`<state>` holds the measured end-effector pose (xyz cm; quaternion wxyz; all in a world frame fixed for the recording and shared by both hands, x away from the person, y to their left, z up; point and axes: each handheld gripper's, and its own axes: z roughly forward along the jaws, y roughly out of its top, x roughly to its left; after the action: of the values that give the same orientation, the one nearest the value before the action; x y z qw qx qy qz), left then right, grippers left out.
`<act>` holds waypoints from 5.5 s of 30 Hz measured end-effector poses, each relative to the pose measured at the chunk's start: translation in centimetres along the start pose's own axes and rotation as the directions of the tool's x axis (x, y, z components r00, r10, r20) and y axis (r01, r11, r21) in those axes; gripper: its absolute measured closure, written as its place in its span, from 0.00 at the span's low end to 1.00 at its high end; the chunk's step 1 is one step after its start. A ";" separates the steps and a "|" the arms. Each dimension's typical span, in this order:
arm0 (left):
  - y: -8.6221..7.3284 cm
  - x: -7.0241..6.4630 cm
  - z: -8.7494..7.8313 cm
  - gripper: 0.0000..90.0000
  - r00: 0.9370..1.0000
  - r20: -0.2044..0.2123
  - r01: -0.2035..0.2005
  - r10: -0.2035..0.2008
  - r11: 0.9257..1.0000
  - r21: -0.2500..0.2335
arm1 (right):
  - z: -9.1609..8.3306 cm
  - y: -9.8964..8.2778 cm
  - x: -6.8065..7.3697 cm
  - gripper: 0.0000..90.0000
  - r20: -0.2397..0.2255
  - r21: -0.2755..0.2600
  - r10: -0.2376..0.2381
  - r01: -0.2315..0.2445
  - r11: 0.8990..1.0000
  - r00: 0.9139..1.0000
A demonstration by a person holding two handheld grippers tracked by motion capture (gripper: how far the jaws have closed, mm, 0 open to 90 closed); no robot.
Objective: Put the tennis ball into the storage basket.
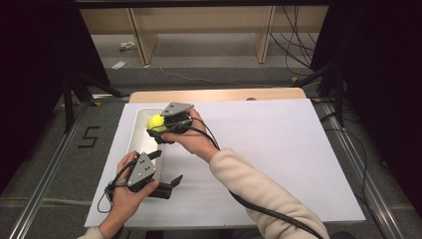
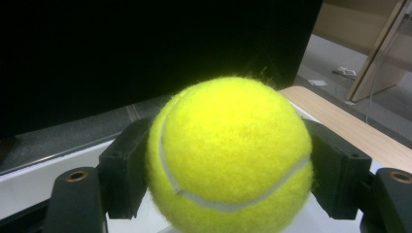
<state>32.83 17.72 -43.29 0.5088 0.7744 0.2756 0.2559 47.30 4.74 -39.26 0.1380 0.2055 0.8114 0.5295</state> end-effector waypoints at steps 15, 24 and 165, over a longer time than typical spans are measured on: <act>0.0 0.0 0.0 0.00 1.000 0.001 0.000 0.000 1.000 0.001 | 0.5 0.3 0.2 0.30 -0.014 0.007 -0.003 0.003 1.000 1.000; 0.0 0.0 0.0 0.00 1.000 0.001 -0.001 0.001 1.000 0.002 | 0.9 0.5 0.3 0.30 -0.020 0.013 -0.004 0.004 1.000 1.000; -0.1 -0.1 0.0 0.00 0.999 0.023 -0.031 0.031 0.999 0.019 | 6.7 0.1 1.3 0.22 -0.052 0.144 0.011 -0.003 0.990 0.999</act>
<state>32.81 17.69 -43.41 0.5003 0.7862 0.2604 0.2524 49.17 10.73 -41.82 0.0997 0.2037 0.8500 0.4755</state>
